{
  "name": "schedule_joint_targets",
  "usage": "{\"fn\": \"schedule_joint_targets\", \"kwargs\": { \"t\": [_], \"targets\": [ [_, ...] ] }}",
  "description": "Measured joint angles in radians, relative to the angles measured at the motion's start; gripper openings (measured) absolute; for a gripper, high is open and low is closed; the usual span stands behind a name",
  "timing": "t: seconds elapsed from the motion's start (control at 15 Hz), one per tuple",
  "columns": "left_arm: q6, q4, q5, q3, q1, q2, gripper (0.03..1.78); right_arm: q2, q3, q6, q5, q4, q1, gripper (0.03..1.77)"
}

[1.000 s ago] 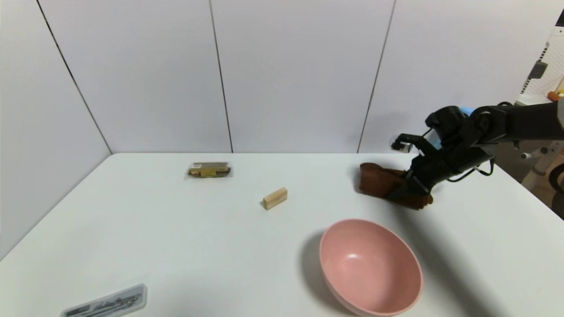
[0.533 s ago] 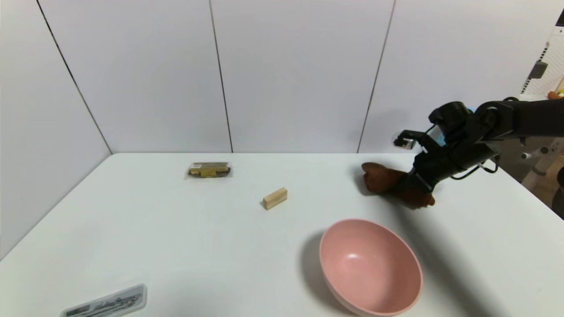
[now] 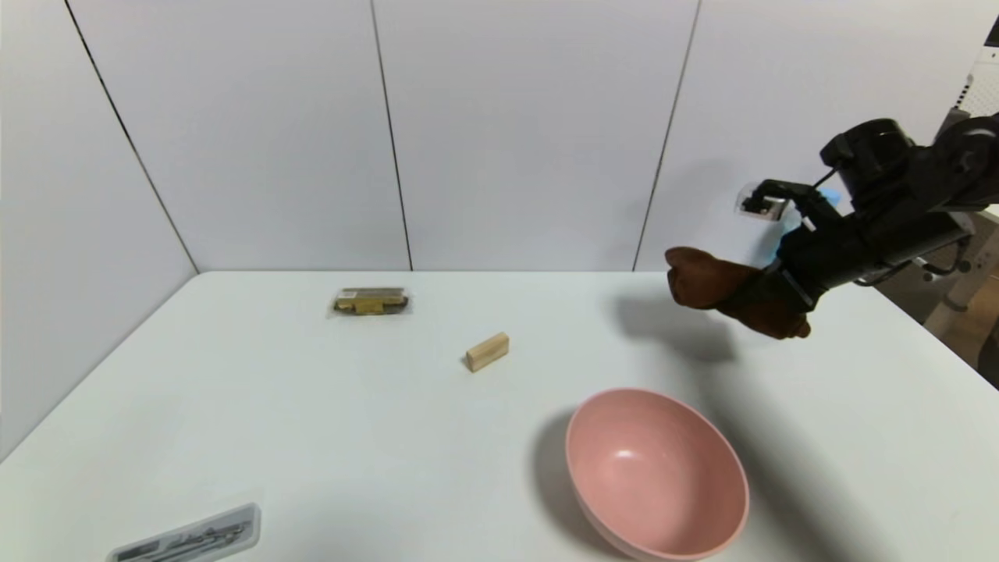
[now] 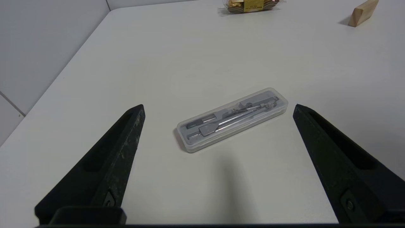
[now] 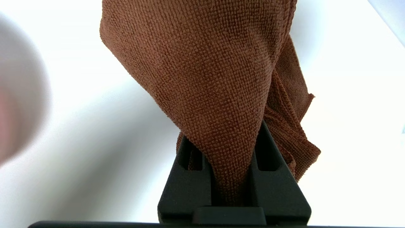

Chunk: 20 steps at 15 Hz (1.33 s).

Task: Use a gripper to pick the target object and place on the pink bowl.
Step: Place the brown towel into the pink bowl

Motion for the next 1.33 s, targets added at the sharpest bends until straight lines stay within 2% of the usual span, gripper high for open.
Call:
{"fn": "schedule_joint_targets", "kwargs": {
  "t": [0.27,0.47,0.8,1.07,1.33],
  "targets": [
    [0.000,0.000,0.000,0.000,0.000,0.000,1.69,-0.201,0.126,0.006,0.047,0.079,0.054,0.30],
    [0.000,0.000,0.000,0.000,0.000,0.000,1.69,-0.337,0.278,0.009,0.060,0.069,0.147,0.30],
    [0.000,0.000,0.000,0.000,0.000,0.000,1.69,-0.453,0.448,0.009,0.065,-0.040,0.315,0.30],
    [0.000,0.000,0.001,0.000,0.000,0.000,1.69,-0.459,0.547,0.011,0.058,-0.174,0.416,0.30],
    [0.000,0.000,0.000,0.000,0.000,0.000,1.69,-0.424,0.625,0.045,0.053,-0.287,0.496,0.30]
  ]
}}
